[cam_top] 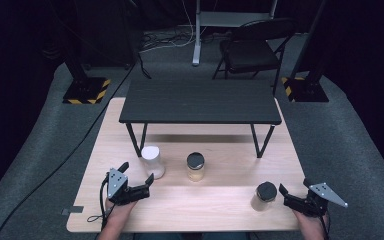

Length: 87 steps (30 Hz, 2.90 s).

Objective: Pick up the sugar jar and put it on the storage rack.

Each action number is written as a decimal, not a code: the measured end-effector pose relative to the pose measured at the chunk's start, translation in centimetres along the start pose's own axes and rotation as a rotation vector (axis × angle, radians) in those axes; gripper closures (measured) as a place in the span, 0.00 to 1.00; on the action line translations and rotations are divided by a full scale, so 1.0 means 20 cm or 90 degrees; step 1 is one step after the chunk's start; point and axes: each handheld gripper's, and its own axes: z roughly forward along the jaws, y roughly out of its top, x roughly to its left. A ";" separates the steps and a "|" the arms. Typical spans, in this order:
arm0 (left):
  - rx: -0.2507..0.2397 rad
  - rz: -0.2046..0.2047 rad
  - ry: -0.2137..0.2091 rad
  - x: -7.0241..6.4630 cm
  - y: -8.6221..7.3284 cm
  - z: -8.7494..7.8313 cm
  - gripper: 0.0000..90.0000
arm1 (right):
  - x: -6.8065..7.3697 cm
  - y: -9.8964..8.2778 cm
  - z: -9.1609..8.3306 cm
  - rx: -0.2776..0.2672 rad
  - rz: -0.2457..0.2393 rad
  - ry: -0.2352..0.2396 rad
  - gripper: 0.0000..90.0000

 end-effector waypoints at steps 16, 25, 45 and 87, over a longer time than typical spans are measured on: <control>0.005 0.001 -0.030 0.03 0.09 0.09 0.00 | 0.00 0.00 0.00 -0.002 0.003 0.003 0.00; 0.032 0.018 -0.038 0.02 0.12 0.17 0.00 | 0.00 0.00 0.00 -0.002 0.003 0.003 0.00; 0.069 0.007 -0.025 0.05 0.14 0.28 0.19 | -0.01 0.00 0.00 -0.003 0.005 0.004 0.00; 0.015 0.055 -0.160 -0.12 0.48 0.16 0.37 | -0.01 0.00 0.00 -0.002 0.007 0.011 0.00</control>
